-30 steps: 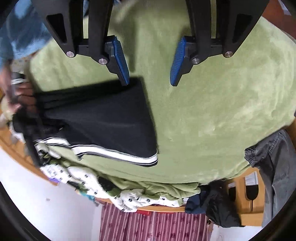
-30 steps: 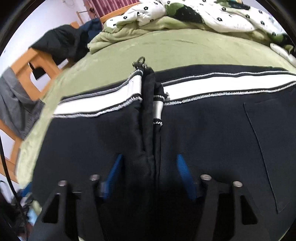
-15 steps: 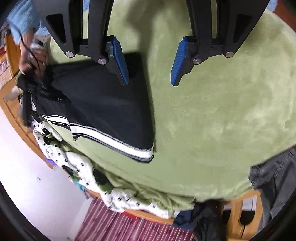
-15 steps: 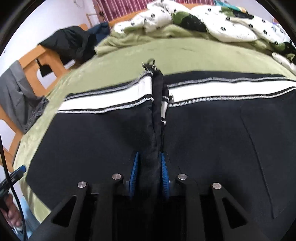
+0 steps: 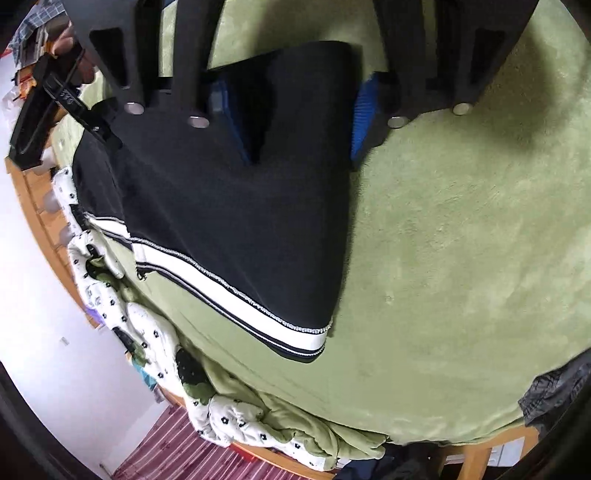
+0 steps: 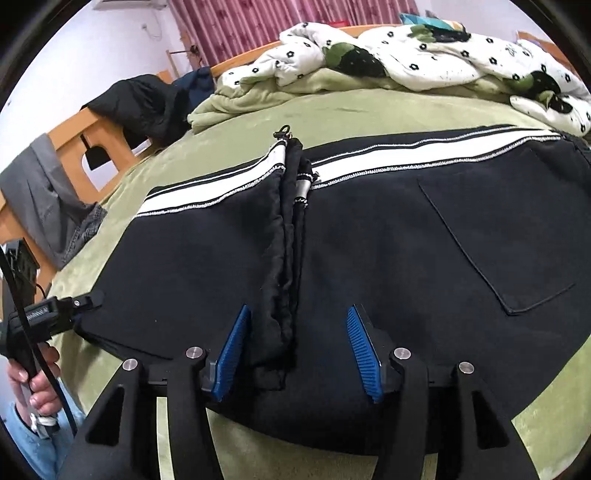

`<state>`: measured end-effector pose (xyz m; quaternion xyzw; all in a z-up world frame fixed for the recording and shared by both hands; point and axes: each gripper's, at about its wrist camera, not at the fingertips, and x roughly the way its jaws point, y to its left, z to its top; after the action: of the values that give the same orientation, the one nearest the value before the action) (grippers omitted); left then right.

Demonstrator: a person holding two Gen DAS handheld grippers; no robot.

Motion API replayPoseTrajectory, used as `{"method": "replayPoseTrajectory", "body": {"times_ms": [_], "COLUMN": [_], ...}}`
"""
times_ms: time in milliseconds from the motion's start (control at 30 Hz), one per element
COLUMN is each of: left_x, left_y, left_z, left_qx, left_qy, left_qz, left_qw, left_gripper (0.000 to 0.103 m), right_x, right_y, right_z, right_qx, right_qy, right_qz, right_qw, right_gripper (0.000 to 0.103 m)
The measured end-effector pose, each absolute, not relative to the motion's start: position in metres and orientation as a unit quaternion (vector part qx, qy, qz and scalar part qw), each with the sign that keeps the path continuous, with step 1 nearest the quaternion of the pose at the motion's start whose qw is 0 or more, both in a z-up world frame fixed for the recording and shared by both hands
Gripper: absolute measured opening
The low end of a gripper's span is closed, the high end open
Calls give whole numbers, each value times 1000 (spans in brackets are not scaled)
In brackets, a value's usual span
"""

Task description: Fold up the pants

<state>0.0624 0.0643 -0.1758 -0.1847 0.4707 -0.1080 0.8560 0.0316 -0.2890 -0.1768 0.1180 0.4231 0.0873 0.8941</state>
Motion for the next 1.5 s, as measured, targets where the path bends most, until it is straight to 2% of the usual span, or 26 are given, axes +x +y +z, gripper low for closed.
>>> {"method": "replayPoseTrajectory", "body": {"times_ms": [67,167,233,467,600,767,967,1133,1233,1300,1400,1467,1500], "left_x": [62,62,63,54,51,56,58,62,67,70,64,56,47], "left_y": [58,49,34,0,-45,-121,-217,-292,-310,-299,-273,-249,-225], "left_z": [-170,-159,-148,-86,-48,-23,-24,-59,-86,-95,-83,-74,-67], "left_qx": [-173,-143,-98,-71,-49,-11,16,14,-7,-68,-87,-82,-78], "left_qy": [472,475,473,414,382,367,360,388,421,438,439,413,394], "left_qz": [-90,-78,-60,-65,-110,-158,-224,-273,-308,-345,-347,-338,-327], "left_qw": [860,865,873,905,916,917,906,880,854,827,825,842,856], "left_gripper": [31,21,19,18,18,17,17,18,21,24,45,65,66], "right_x": [31,25,19,-3,-17,-26,-39,-50,-55,-54,-51,-46,-41], "right_y": [-292,-298,-305,-346,-386,-425,-454,-471,-479,-481,-477,-476,-474], "right_z": [-173,-165,-158,-148,-145,-136,-118,-119,-124,-126,-127,-127,-126], "right_qx": [116,100,93,42,75,96,87,79,80,80,78,92,105], "right_qy": [425,421,416,396,385,377,359,372,382,386,387,383,380], "right_qz": [90,84,79,2,-25,-50,-83,-109,-114,-113,-105,-88,-73], "right_qw": [893,897,901,917,920,920,926,918,914,912,913,915,916], "right_gripper": [53,53,53,53,53,53,53,53,53,53,53,53,54]}}
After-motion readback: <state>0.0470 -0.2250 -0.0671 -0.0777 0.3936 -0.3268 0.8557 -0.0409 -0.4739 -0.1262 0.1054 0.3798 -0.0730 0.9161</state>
